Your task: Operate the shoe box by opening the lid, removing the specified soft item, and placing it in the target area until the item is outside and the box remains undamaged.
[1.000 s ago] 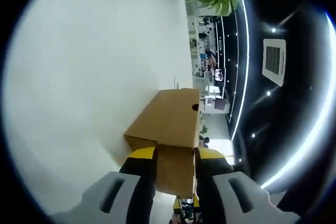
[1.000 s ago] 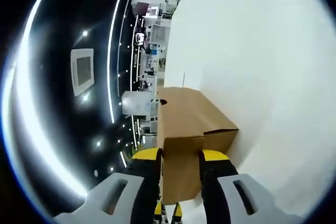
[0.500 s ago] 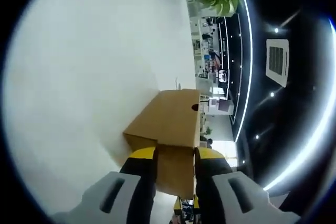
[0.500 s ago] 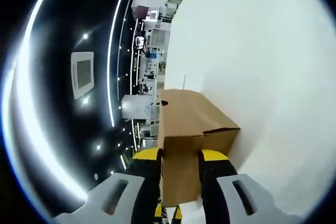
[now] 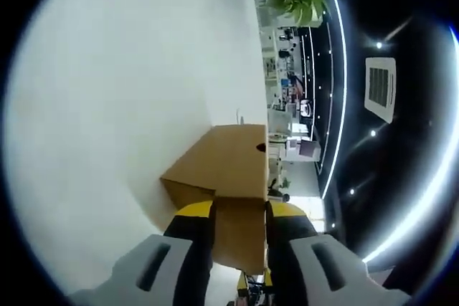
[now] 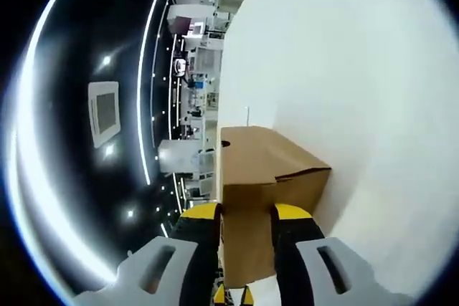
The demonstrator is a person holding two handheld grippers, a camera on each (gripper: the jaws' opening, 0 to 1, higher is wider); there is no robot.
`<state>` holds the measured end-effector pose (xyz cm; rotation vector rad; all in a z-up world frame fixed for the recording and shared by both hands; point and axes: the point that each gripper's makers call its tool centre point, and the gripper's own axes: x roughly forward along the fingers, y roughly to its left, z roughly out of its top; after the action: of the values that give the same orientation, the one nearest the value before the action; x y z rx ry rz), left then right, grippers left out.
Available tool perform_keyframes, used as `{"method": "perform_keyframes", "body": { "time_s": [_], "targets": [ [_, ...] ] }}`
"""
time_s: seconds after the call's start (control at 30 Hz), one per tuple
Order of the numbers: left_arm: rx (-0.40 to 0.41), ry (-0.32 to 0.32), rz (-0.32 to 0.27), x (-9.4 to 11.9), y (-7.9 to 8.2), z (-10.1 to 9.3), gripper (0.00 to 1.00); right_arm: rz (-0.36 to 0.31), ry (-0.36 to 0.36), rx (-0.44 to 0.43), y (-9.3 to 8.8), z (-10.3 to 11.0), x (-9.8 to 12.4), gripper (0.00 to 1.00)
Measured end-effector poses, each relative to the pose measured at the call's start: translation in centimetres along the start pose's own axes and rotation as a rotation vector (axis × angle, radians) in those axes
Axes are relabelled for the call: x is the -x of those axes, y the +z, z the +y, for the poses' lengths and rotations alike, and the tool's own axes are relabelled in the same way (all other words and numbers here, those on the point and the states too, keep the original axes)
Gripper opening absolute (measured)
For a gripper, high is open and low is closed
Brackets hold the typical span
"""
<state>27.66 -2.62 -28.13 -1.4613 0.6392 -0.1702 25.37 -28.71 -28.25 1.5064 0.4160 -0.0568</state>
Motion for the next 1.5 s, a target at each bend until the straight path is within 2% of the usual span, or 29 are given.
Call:
{"method": "perform_keyframes", "body": {
  "time_s": [0.07, 0.13, 0.17, 0.23, 0.63, 0.73, 0.8, 0.9, 1.03, 1.13, 1.17, 1.23, 1.3, 1.33, 1.37, 1.4, 1.43, 1.47, 1.5],
  "targets": [
    [-0.041, 0.019, 0.011, 0.0, 0.0, 0.1, 0.27, 0.003, -0.006, -0.010, 0.0, 0.0, 0.1, 0.26],
    [-0.050, 0.025, 0.012, -0.1, 0.1, 0.2, 0.27, 0.002, -0.012, -0.020, 0.0, -0.4, 0.0, 0.26],
    [-0.054, 0.048, 0.011, 0.0, 0.2, 0.6, 0.27, 0.001, -0.014, -0.037, 0.0, -0.6, -0.1, 0.26],
    [-0.073, 0.071, 0.011, 0.1, 0.0, 0.7, 0.26, -0.002, -0.023, -0.021, 0.0, -0.4, -0.1, 0.26],
    [-0.082, 0.003, 0.047, 1.1, -0.5, -1.3, 0.25, -0.028, 0.031, -0.060, 0.0, 1.6, 0.6, 0.26],
    [-0.159, 0.019, 0.069, 1.2, -0.3, -1.1, 0.15, -0.034, 0.065, -0.053, 0.2, 2.3, 0.5, 0.26],
    [-0.148, 0.005, 0.071, 1.1, -0.3, -1.5, 0.15, -0.042, 0.069, -0.038, 0.3, 2.5, 0.5, 0.26],
    [-0.287, -0.011, 0.087, 1.2, -0.2, -2.0, 0.12, -0.053, 0.098, -0.042, 0.3, 3.3, 0.4, 0.26],
    [-0.412, -0.032, 0.096, 1.3, -0.1, -2.8, 0.12, -0.050, 0.112, -0.048, 0.6, 4.2, 0.2, 0.26],
    [-0.469, -0.026, 0.072, 1.3, 0.4, -3.2, 0.12, -0.046, 0.119, -0.055, 0.7, 4.9, 0.1, 0.25],
    [-0.530, -0.048, 0.090, 1.2, 0.3, -3.6, 0.12, -0.045, 0.120, -0.056, 0.7, 5.1, 0.0, 0.25],
    [-0.593, -0.042, 0.105, 1.2, 0.2, -3.7, 0.12, -0.046, 0.129, -0.050, 0.7, 5.5, 0.0, 0.25],
    [-0.694, -0.042, 0.111, 1.3, 0.2, -4.0, 0.12, -0.049, 0.136, -0.051, 0.8, 5.7, 0.0, 0.25],
    [-0.785, -0.040, 0.122, 1.3, 0.0, -4.2, 0.14, -0.050, 0.143, -0.054, 0.8, 5.8, -0.1, 0.25],
    [-0.837, -0.027, 0.119, 1.3, 0.1, -4.2, 0.17, -0.052, 0.142, -0.053, 0.9, 5.8, -0.2, 0.25],
    [-0.938, -0.006, 0.105, 1.2, 0.5, -4.1, 0.20, -0.052, 0.140, -0.055, 1.0, 5.7, -0.3, 0.25],
    [-1.002, -0.006, 0.093, 1.0, 0.7, -4.3, 0.22, -0.051, 0.138, -0.063, 1.1, 5.6, -0.3, 0.25],
    [-1.102, -0.002, 0.101, 1.1, 0.6, -4.4, 0.22, -0.051, 0.137, -0.071, 1.2, 5.5, -0.4, 0.25],
    [-1.137, 0.000, 0.095, 1.0, 0.7, -4.6, 0.22, -0.050, 0.139, -0.070, 1.1, 5.6, -0.4, 0.25]
  ]
}}
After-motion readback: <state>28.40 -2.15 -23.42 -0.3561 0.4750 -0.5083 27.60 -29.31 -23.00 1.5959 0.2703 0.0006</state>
